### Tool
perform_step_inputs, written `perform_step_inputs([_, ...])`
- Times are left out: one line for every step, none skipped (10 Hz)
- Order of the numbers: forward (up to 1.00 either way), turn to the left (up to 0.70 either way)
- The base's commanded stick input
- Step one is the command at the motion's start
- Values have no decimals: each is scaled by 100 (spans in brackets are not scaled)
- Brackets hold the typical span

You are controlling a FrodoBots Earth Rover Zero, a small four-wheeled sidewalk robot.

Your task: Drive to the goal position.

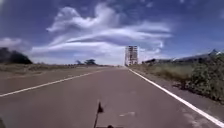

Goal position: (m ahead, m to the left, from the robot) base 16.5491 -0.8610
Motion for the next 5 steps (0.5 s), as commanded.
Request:
perform_step_inputs([100, 0])
perform_step_inputs([100, 0])
perform_step_inputs([100, 0])
perform_step_inputs([100, 0])
perform_step_inputs([100, 0])
